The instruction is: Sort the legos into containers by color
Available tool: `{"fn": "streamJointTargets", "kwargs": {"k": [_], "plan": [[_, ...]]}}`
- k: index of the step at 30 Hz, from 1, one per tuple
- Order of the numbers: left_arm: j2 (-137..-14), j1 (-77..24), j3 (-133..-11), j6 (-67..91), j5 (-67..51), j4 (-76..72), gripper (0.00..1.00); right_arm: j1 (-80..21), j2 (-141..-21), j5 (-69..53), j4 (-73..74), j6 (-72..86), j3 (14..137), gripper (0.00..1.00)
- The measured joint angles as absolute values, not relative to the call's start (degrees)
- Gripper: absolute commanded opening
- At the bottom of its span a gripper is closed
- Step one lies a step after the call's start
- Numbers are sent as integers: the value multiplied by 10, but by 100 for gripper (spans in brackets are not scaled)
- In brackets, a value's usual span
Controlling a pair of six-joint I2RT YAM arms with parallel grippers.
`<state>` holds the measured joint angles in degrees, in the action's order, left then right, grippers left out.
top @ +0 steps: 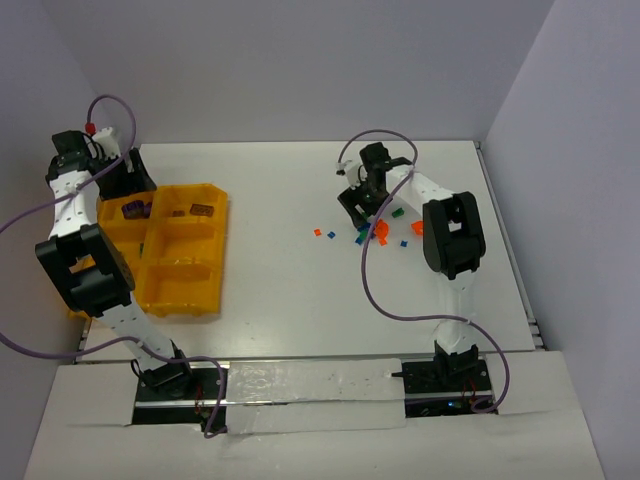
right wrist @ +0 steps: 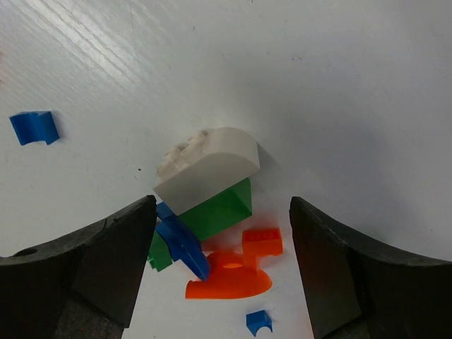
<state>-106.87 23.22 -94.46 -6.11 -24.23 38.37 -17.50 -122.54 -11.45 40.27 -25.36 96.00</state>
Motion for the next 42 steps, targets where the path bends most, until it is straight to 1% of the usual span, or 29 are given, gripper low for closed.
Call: {"fn": "streamJointTargets", "kwargs": {"k": [3, 4, 8, 11, 17, 20, 22, 24, 28, 30, 31, 32, 34, 37, 42], "plan": [[-1069, 232, -947, -60, -243, 383, 88, -175, -1226, -112, 403, -270, 957, 78], [-1069, 232, -947, -60, -243, 383, 88, -175, -1226, -112, 402, -276, 957, 75], [-1069, 232, -949, -57, -244, 383, 88, -175, -1226, -113, 400, -304, 956, 71], [-1069, 231, -952, -55, -245, 383, 88, -175, -1226, -122, 396, -328, 952, 65], [-1069, 227, -953, -52, -247, 383, 88, -175, -1226, -148, 398, -373, 944, 61], [-1069, 227, -953, -52, -248, 383, 88, -175, -1226, -159, 398, -390, 944, 53], [-1069, 226, -953, -52, -248, 383, 88, -175, -1226, -162, 399, -398, 944, 44], [-1069, 226, -953, -52, -249, 383, 88, -175, -1226, -166, 399, -403, 944, 37], [-1069, 226, -953, -52, -256, 383, 89, -175, -1226, -174, 399, -412, 944, 30], [-1069, 226, -953, -52, -265, 382, 90, -175, -1226, -177, 399, -416, 944, 24], [-1069, 226, -953, -52, -272, 381, 90, -175, -1226, -178, 400, -418, 944, 19], [-1068, 226, -953, -52, -280, 380, 91, -175, -1226, -181, 400, -420, 944, 11], [-1067, 226, -953, -49, -299, 378, 93, -175, -1226, -189, 401, -423, 944, 0], [-1062, 226, -957, -37, -335, 375, 99, -175, -1225, -207, 403, -426, 944, 0], [-1049, 225, -988, 18, -408, 364, 99, -175, -1198, -251, 407, -418, 943, 0]]}}
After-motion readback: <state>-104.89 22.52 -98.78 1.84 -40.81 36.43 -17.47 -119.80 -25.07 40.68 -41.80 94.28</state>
